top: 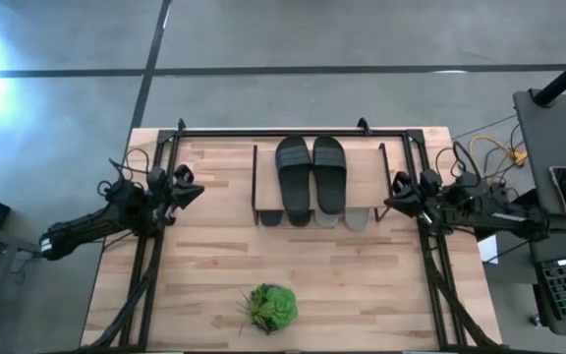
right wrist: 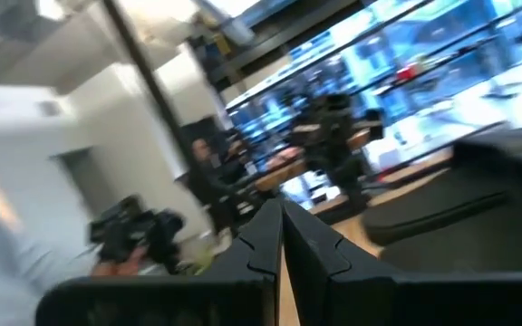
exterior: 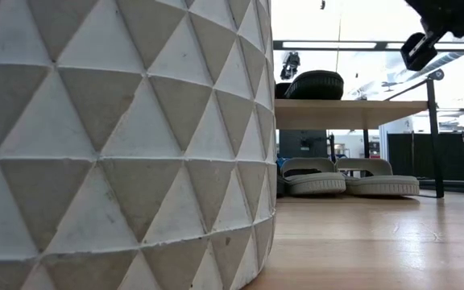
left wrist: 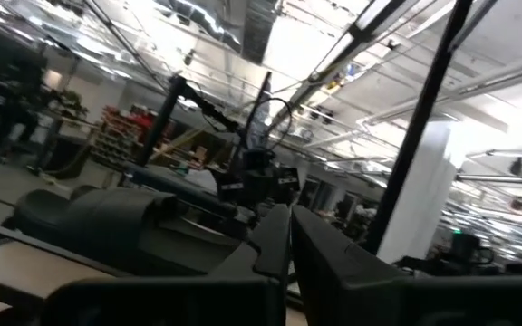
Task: Pick and place slides into the shelf
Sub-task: Return to Home Position
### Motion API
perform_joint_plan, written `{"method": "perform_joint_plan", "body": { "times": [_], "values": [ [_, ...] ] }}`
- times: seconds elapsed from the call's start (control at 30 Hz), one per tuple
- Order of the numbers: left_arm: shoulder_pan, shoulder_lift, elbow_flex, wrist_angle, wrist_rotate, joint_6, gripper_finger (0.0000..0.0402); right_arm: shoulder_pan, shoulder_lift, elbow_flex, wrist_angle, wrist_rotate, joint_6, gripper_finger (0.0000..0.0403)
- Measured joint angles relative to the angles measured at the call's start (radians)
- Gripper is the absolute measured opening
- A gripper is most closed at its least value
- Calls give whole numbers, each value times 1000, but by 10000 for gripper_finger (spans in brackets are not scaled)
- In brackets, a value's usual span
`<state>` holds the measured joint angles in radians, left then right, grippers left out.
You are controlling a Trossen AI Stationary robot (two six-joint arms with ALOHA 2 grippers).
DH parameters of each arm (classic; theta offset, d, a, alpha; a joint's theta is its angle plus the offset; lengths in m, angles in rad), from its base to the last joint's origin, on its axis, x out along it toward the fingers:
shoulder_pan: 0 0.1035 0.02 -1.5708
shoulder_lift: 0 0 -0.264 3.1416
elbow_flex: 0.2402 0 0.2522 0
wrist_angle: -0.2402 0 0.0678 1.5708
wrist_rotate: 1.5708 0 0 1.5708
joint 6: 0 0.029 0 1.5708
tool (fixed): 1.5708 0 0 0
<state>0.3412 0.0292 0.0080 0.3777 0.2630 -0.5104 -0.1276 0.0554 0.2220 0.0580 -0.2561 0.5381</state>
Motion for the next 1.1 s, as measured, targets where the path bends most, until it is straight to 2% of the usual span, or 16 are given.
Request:
{"method": "perform_joint_plan", "body": {
  "times": [0.1, 0.4, 0.57, 1.0, 1.1],
  "values": [
    [0, -1, 0, -3, 35, -6, 2, 6, -18, -19, 2, -39, 1, 9],
    [-1, 1, -1, -140, 51, -6, 2, 7, -53, -124, 90, 18, 3, 9],
    [-1, -2, -2, -316, 51, -8, 2, 8, -57, -179, 142, 18, -24, 9],
    [-1, 123, 1, -324, 78, -34, 2, 8, -56, -201, 132, 3, -161, 9],
    [-1, 140, 1, -323, 79, -33, 2, 8, -54, -212, 153, 0, -269, 9]
  ]
}}
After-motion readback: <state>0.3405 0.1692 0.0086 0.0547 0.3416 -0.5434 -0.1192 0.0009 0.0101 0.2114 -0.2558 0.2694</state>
